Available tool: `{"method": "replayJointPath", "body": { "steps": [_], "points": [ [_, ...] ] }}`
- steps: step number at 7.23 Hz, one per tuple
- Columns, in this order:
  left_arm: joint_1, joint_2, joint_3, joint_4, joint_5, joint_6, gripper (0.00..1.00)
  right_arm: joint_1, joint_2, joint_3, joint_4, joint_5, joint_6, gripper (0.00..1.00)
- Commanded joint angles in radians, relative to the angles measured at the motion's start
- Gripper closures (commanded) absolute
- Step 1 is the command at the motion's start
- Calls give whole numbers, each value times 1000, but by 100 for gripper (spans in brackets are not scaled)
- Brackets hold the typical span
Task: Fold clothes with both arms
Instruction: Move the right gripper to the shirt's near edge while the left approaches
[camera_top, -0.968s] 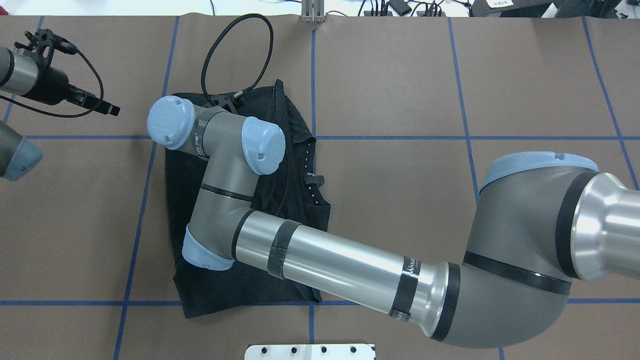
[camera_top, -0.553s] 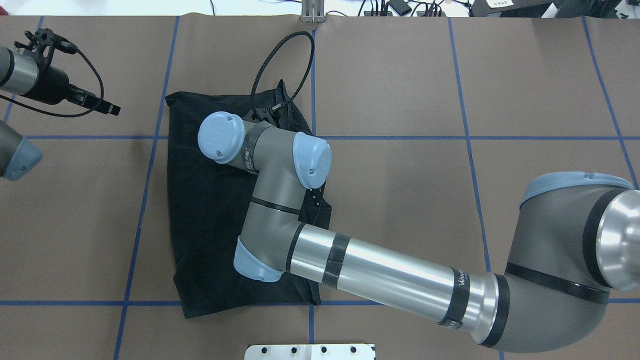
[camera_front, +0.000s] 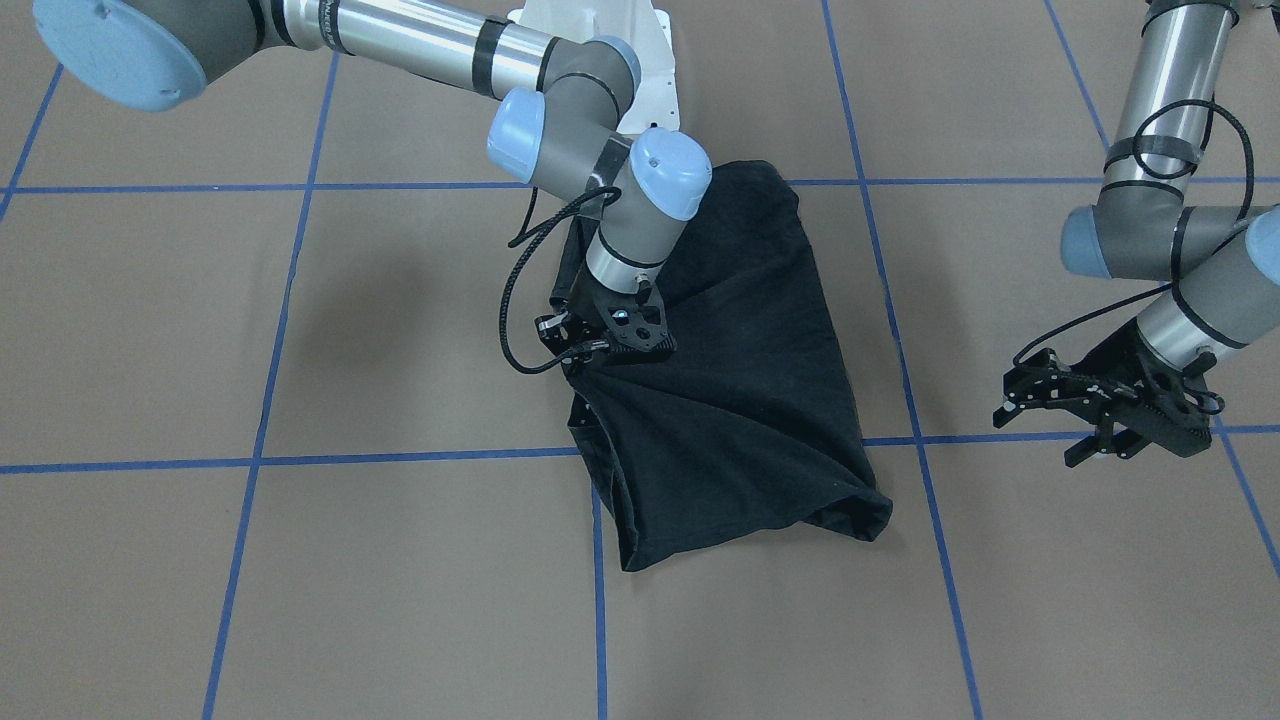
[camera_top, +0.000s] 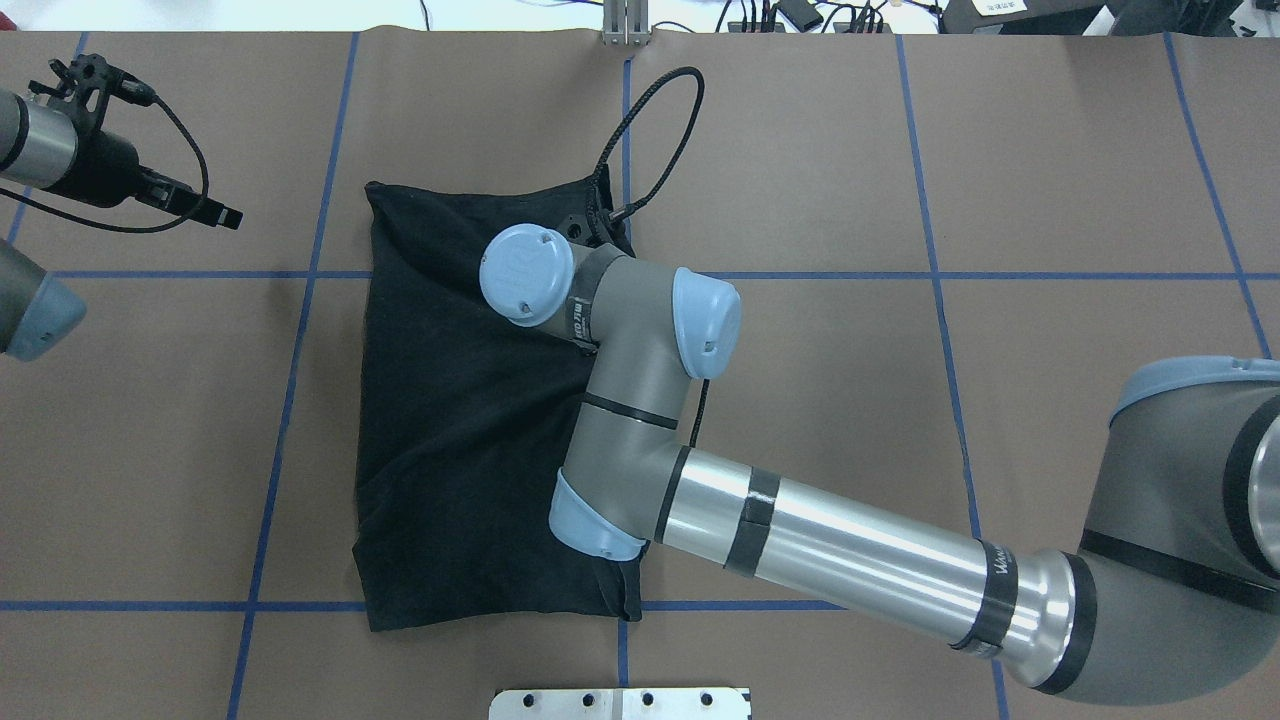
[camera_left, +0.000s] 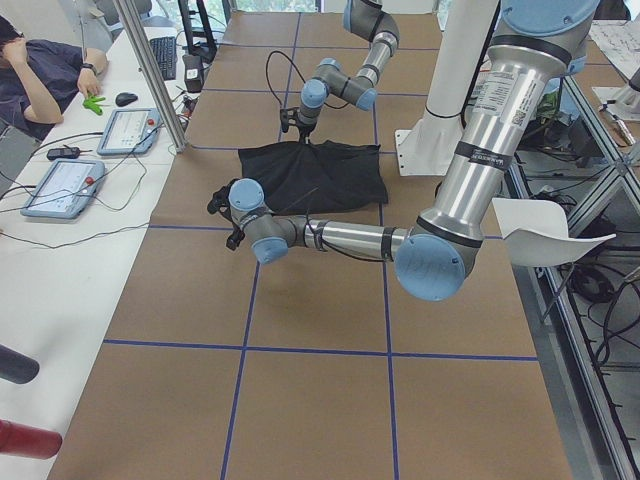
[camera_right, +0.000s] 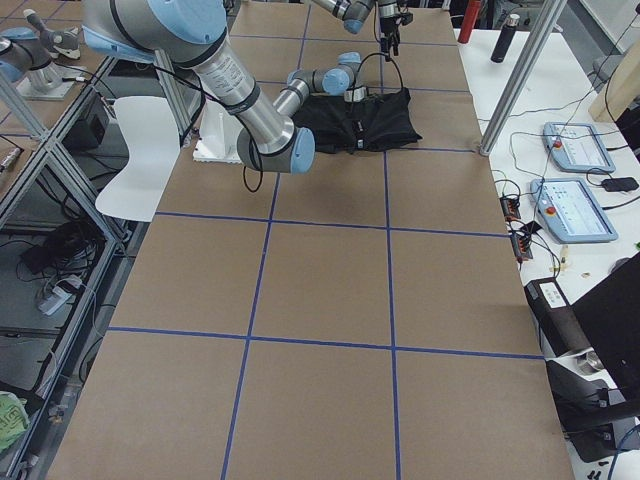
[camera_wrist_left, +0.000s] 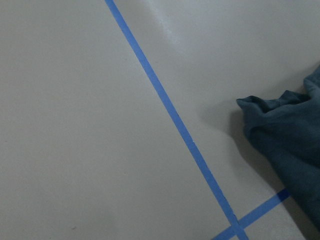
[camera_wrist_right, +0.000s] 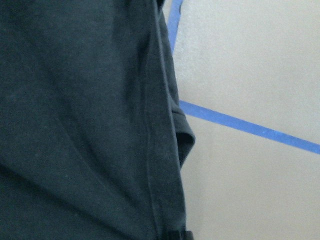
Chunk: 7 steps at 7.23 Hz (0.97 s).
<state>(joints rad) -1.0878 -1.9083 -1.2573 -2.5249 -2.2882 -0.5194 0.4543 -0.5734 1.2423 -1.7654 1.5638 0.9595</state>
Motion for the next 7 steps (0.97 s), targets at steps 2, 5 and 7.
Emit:
{"method": "replayJointPath", "body": {
  "steps": [2,5,7],
  "points": [
    [0,-2,-2,0,-1,-1,0,0,-40,88,-3,5,19,1],
    [37,-2,-11,-46,6,-110,0,90,-23,144,-2,196,113,1],
    [100,43,-58,-159,16,-316,0,61,-115,301,6,197,299,1]
  ]
}}
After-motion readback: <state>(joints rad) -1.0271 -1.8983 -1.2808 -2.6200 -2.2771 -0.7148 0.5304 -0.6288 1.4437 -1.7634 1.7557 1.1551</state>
